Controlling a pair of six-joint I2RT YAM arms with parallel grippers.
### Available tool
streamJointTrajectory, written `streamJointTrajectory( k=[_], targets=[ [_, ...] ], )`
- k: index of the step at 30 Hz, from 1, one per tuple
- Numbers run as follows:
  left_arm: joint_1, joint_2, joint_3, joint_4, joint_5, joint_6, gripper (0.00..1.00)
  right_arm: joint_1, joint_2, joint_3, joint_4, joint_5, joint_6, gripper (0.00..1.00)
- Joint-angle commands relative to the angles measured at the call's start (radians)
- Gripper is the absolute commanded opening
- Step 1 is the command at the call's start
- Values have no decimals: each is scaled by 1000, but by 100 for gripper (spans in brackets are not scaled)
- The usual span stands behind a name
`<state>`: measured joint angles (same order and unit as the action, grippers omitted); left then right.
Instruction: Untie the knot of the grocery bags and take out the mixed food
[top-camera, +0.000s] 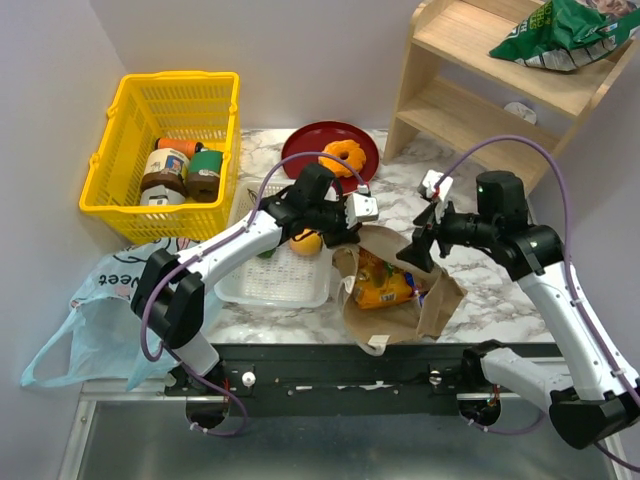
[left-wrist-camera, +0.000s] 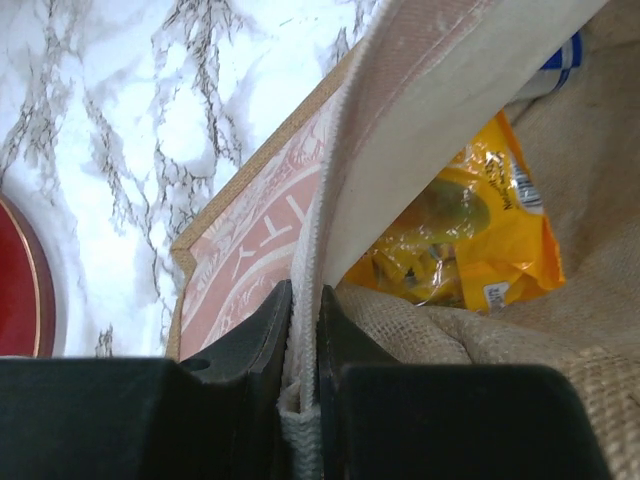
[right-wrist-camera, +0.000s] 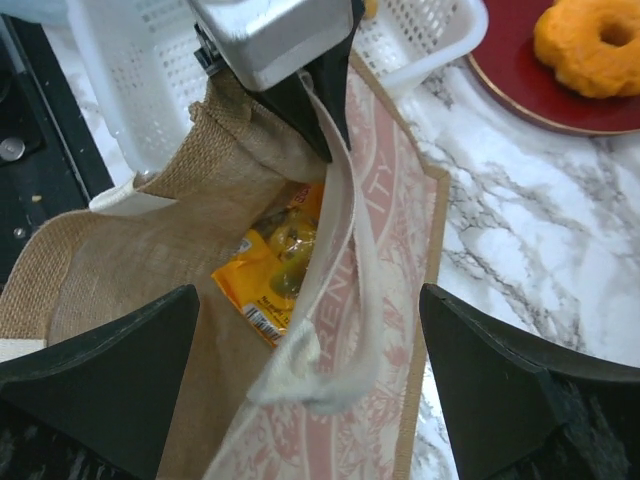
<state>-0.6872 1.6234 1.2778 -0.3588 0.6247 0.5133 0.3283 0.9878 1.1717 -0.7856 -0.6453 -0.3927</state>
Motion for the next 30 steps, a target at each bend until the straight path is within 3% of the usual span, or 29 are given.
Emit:
streamJointTrajectory(
  k=[1, 3, 5, 6, 7, 9, 10, 11, 13, 16, 20, 27, 30],
  targets=[
    [8, -36, 46, -6, 66, -140, 0, 25, 54, -32, -37, 40, 21, 100],
    [9, -60, 52, 1, 75, -153, 0, 26, 63, -37, -49, 62, 5, 98],
    [8, -77, 52, 7, 78, -174, 0, 26, 75, -37, -75, 110, -24, 84],
    [8, -91, 52, 6, 78, -179, 0, 26, 78, -34, -86, 119, -43, 71],
    [8, -102, 51, 4, 78, -183, 0, 26, 77, -30, -90, 165, -49, 49],
    [8, -135, 42, 12, 82, -197, 0, 26, 74, -18, -106, 220, -102, 29],
    [9, -151, 37, 18, 82, -206, 0, 26, 69, -15, -106, 298, -129, 6],
    [8, -163, 25, 33, 81, -214, 0, 26, 52, -15, -80, 355, -182, 1],
    [8, -197, 6, 60, 93, -240, 0, 23, 34, -33, -26, 523, -239, 0],
    [5, -201, -17, 86, 113, -262, 0, 5, -14, -69, 129, 628, -314, 0],
    [3, -203, -9, 118, 115, -278, 0, 5, -51, -73, 290, 681, -322, 0],
    [0, -211, 0, 141, 98, -302, 0, 5, -74, -43, 352, 672, -348, 1],
    [0, -189, -24, 142, 115, -300, 0, 5, -78, -34, 301, 650, -304, 42]
  ],
)
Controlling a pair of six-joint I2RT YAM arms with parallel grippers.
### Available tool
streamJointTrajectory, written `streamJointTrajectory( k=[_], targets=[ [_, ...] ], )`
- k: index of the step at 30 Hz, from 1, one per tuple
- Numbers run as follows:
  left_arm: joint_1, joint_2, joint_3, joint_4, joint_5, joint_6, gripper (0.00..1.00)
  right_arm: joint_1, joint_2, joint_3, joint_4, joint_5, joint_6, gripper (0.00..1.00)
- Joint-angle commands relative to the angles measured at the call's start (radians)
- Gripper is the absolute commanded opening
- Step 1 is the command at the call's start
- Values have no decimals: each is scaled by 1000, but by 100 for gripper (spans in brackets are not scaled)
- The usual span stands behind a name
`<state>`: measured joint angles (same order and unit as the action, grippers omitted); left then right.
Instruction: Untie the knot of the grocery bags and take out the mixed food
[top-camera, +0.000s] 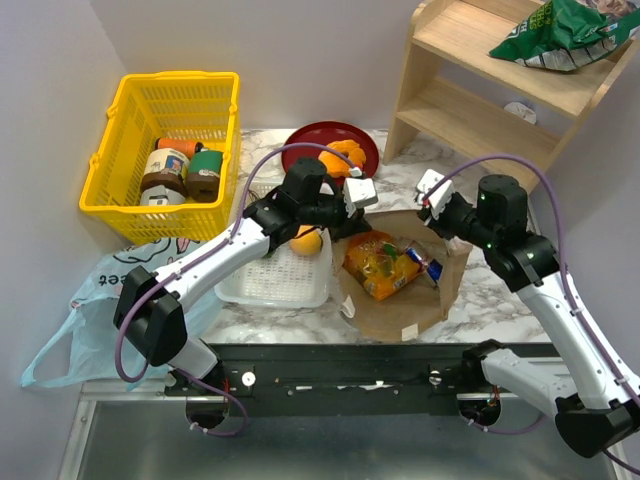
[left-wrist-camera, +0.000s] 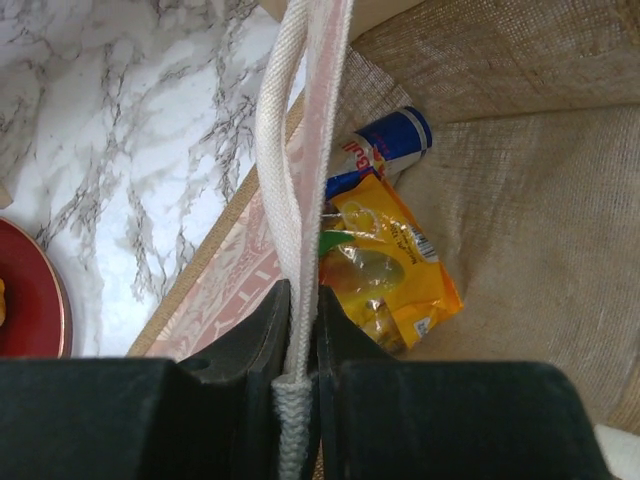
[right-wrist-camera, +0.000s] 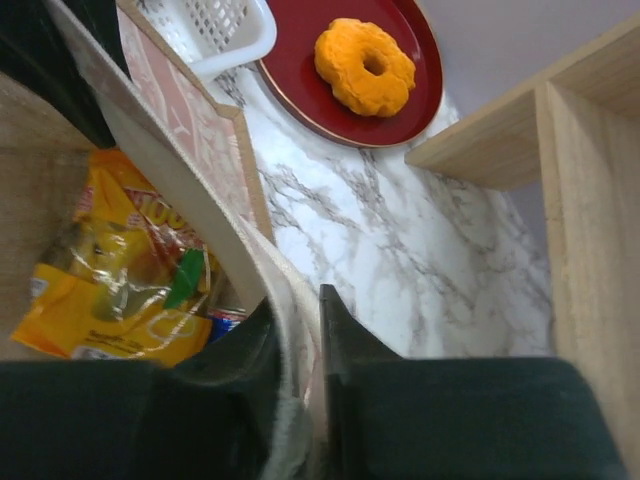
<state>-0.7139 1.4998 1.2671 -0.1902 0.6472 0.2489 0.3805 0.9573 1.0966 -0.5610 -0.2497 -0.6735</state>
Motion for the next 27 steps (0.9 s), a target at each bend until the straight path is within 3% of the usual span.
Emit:
streamJointTrajectory(
  k=[1, 5, 8, 12, 18, 22, 27],
  targets=[
    [27, -58, -17, -32, 98, -39, 0, -48, -55, 63, 61, 207, -6, 57],
    [30, -50, -83, 27, 85, -106, 0, -42, -103, 196, -129, -246, -96, 63],
    [33, -35, -95, 57, 97, -152, 0, 0, -117, 191, -215, -345, -176, 62],
    [42, 6, -75, 74, 124, -192, 0, 115, -117, 123, -237, -367, -291, 60],
    [41, 53, -17, 83, 135, -235, 0, 360, 3, 46, -250, -296, -466, 45],
    [42, 74, 17, 101, 137, -246, 0, 426, 61, -44, -248, -299, -440, 34],
    [44, 77, 51, 106, 140, -286, 0, 429, 35, -217, -159, -194, -440, 40]
  ],
)
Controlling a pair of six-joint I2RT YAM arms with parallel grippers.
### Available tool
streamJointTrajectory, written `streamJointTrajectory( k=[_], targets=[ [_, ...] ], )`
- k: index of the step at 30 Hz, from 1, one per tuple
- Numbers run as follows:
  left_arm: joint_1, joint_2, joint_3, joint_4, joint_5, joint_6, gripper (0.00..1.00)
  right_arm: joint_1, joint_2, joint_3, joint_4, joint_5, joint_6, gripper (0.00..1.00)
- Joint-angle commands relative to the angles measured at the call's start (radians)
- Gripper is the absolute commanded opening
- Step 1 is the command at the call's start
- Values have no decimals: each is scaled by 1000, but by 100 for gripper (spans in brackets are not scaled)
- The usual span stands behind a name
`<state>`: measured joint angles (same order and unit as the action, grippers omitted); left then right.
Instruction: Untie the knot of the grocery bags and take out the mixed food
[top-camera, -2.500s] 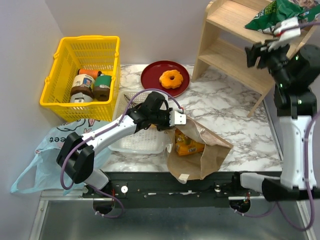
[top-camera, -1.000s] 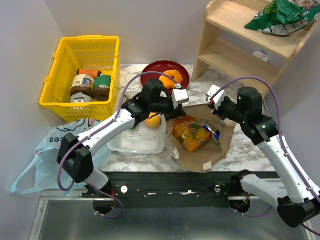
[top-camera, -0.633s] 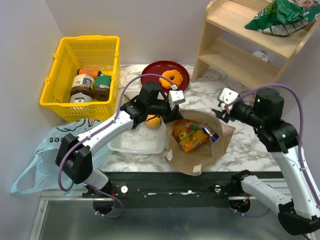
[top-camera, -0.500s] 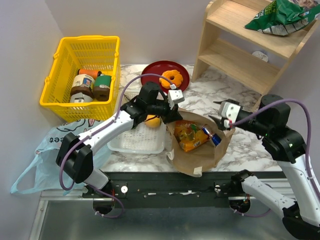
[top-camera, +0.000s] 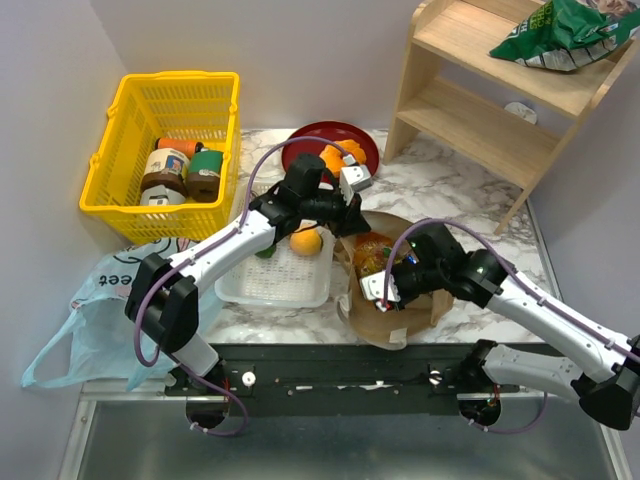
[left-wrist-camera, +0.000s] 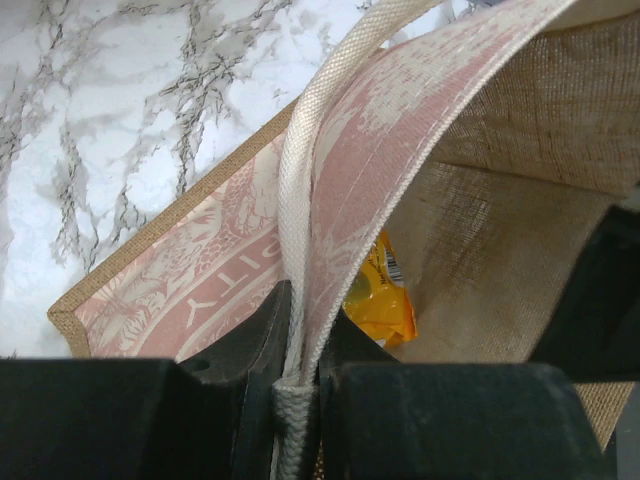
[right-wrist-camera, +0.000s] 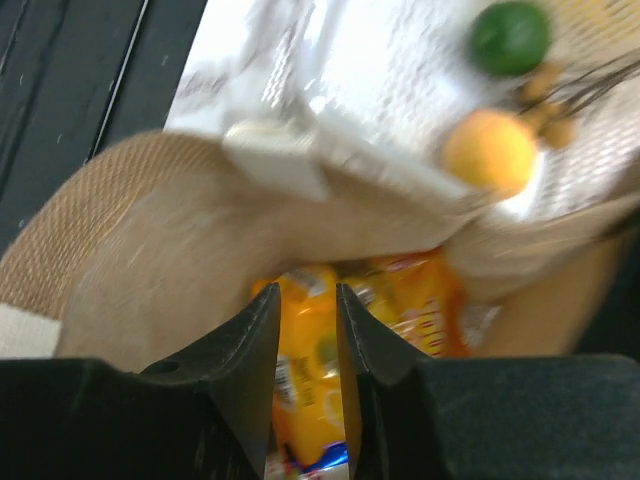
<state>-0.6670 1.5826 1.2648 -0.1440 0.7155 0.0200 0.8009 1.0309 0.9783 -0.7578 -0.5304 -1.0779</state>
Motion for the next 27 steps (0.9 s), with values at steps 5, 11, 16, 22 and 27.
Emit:
streamJointTrajectory(
  k=[5, 11, 16, 22, 27],
  targets=[
    [-3, -30, 6, 95, 99, -94, 0, 30, -3, -248, 156, 303, -51, 56],
    [4, -53, -39, 110, 102, -106, 0, 54, 144, -288, 346, 469, 9, 63],
    [7, -79, -70, 98, 95, -85, 0, 57, 172, -398, 471, 507, -80, 39],
    [9, -92, -93, 72, 79, -45, 0, 55, 12, -319, 274, 537, 4, 0],
    [9, -95, -97, 40, 61, 14, 0, 54, -140, -54, 74, 437, 207, 1]
  ],
)
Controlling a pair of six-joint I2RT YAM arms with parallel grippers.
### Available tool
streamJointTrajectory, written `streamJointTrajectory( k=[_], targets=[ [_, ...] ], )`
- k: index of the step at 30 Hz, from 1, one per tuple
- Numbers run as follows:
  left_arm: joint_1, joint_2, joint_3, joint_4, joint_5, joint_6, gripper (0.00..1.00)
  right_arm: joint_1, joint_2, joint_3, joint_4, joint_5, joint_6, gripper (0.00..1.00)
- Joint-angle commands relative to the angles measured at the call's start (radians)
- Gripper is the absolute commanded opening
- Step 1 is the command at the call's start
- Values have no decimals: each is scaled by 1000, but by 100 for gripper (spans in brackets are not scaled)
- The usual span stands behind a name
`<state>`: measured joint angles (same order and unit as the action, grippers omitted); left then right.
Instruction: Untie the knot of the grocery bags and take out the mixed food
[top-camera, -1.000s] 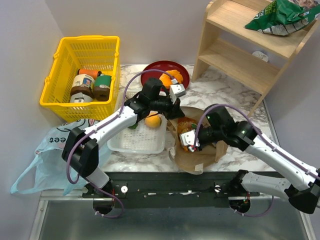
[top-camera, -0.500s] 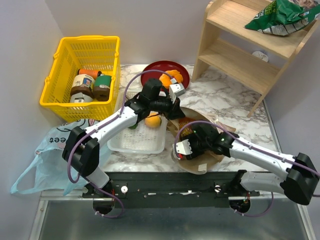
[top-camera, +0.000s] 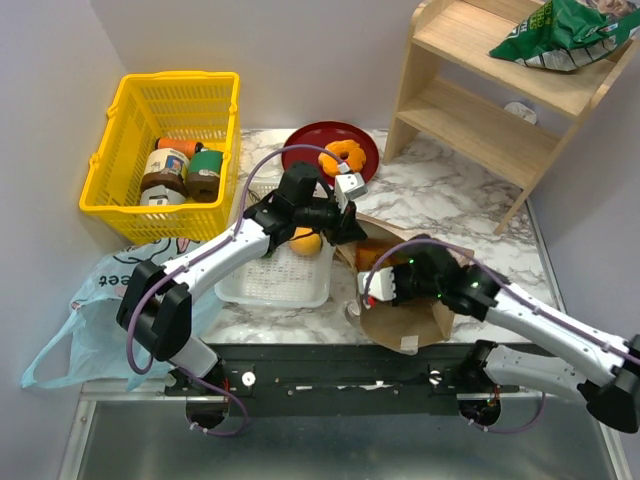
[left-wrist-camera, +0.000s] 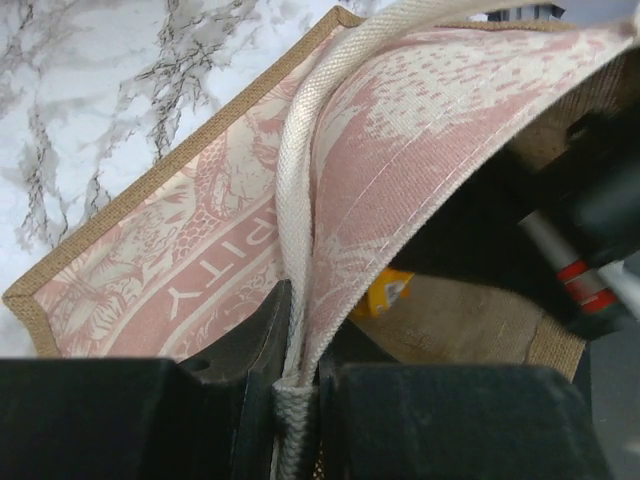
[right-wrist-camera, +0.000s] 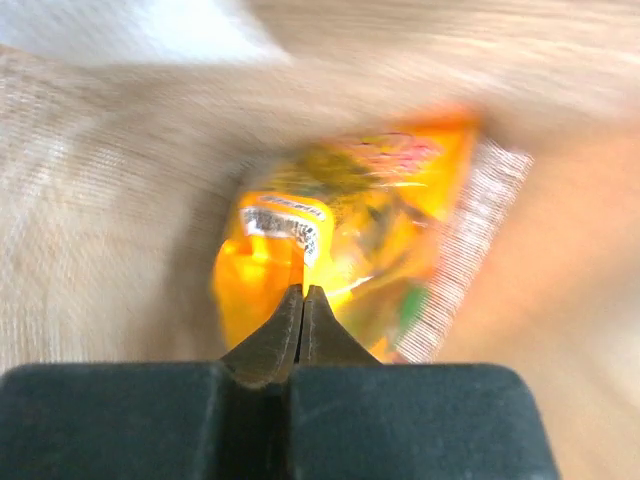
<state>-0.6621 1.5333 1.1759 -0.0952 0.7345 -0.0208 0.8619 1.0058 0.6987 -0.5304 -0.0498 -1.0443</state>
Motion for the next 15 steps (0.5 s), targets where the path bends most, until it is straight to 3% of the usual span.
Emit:
streamJointTrajectory(
  k=[1, 2, 9, 10, 11, 15],
  targets=[
    [4, -47, -10, -18, 39, 70, 0, -15, -113, 279, -192, -60, 194, 0],
    [4, -50, -12, -27, 36, 85, 0, -26, -108, 389, -229, -85, 213, 0],
    [4, -58, -24, -51, 17, 87, 0, -57, -96, 684, -359, -231, 294, 0],
    [4, -62, -19, -55, 8, 88, 5, -58, -95, 708, -361, -229, 297, 0],
    [4, -64, -13, -72, -4, 88, 22, -58, -93, 728, -362, -222, 297, 0],
    [9, -90, 17, -130, -52, 154, 52, -57, -69, 818, -339, -168, 222, 0]
  ],
)
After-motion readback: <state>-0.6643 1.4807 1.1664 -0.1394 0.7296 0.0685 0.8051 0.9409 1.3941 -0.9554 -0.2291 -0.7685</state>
